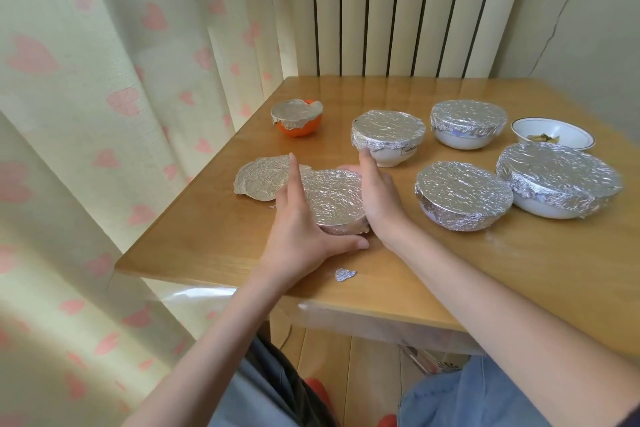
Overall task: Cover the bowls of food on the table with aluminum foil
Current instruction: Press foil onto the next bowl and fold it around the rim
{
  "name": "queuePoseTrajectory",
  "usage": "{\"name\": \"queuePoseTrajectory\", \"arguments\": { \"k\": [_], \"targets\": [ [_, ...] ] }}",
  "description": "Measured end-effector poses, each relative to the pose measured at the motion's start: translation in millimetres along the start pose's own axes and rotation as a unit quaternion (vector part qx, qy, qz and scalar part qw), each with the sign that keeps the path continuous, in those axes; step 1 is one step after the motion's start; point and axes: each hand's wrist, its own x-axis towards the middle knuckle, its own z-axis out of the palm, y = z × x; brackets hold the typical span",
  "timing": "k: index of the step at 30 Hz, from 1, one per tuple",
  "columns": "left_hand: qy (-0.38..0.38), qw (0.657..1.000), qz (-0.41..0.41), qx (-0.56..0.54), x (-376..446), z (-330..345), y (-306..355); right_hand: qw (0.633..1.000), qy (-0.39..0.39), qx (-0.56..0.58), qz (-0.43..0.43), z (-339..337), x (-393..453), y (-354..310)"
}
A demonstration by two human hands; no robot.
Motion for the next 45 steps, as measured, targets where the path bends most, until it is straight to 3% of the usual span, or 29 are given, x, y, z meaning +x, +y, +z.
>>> {"name": "queuePoseTrajectory", "arguments": {
  "k": [3,8,12,17,23,28,34,38,45],
  "targets": [
    [-0.062,0.998,0.019,-0.029,0,-22,-6,0.999,-0.032,-0.002,-0.015,-9,1,-1],
    [-0.129,0.990,0.042,-0.025,14,-45,-14,0.982,0.141,0.100,-0.069,-2,-11,4],
    [-0.170,0.984,0.042,-0.021,27,-42,-19,0.987,0.126,0.094,-0.040,17,-15,7],
    [-0.105,0.994,0.023,-0.037,20,-26,-16,0.989,0.124,0.071,-0.045,16,-1,8],
    [0.022,0.999,-0.017,-0.036,9,8,-7,0.997,-0.021,0.071,-0.023,6,31,9],
    [-0.036,0.999,-0.013,-0.037,11,-4,-7,0.995,-0.026,0.091,-0.034,0,34,13],
    [-0.092,0.992,0.078,0.049,15,-53,-9,0.992,0.053,0.010,-0.117,-19,9,13],
    [-0.198,0.952,0.160,0.170,40,-70,12,0.983,0.059,-0.078,-0.158,-39,-31,20],
    [-0.421,0.820,0.129,0.367,90,-31,50,0.970,-0.026,-0.213,-0.117,-48,-47,39]
  ]
}}
